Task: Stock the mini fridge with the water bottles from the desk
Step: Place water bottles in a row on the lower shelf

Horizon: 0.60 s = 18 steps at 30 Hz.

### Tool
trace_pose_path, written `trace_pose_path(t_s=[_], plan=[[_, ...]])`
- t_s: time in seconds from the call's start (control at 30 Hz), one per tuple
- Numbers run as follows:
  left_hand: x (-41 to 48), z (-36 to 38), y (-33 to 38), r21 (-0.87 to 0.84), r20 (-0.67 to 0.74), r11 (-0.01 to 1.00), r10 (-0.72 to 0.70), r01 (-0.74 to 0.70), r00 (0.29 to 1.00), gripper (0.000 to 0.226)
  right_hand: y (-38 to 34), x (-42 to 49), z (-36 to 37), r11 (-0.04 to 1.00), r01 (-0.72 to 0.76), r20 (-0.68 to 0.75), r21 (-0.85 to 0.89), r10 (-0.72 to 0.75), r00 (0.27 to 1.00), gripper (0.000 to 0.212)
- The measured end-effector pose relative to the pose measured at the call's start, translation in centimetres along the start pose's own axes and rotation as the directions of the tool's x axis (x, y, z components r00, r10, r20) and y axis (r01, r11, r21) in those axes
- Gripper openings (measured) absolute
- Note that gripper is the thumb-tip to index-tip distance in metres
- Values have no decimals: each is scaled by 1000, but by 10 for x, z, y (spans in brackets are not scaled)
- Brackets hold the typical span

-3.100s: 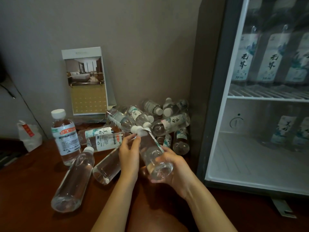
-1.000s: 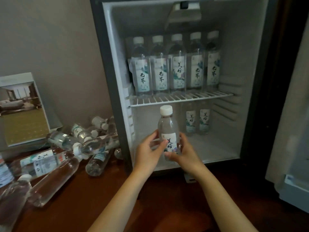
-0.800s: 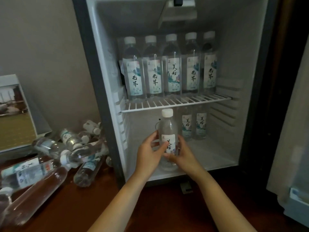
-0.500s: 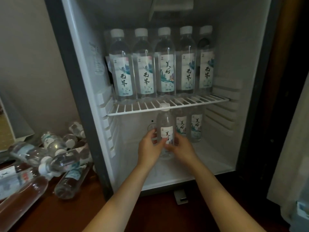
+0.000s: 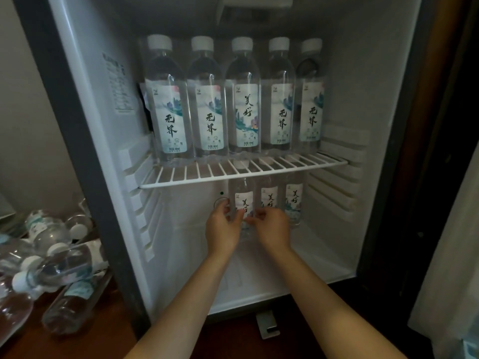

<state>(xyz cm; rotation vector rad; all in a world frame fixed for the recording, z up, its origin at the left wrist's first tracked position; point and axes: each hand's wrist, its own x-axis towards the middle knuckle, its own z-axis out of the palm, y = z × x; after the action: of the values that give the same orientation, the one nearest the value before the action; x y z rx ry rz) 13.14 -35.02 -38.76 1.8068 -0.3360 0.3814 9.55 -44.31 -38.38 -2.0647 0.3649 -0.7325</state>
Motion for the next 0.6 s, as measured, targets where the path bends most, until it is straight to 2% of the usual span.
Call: trace_pose_path(t_s=[0.3, 0.47, 0.6], plan=[[8, 4, -5, 76, -2, 997, 12, -12, 1000, 31, -3, 6, 3, 1000, -1, -4, -7, 1, 1000, 19], [5, 1, -6, 118, 85, 993, -36, 25, 996, 41, 1, 0, 1, 998, -3, -4, -68, 3, 1000, 25], [-12, -6, -4, 101, 107, 993, -63, 52, 992, 44, 1, -10, -4, 998, -14, -7, -66, 14, 1000, 14]])
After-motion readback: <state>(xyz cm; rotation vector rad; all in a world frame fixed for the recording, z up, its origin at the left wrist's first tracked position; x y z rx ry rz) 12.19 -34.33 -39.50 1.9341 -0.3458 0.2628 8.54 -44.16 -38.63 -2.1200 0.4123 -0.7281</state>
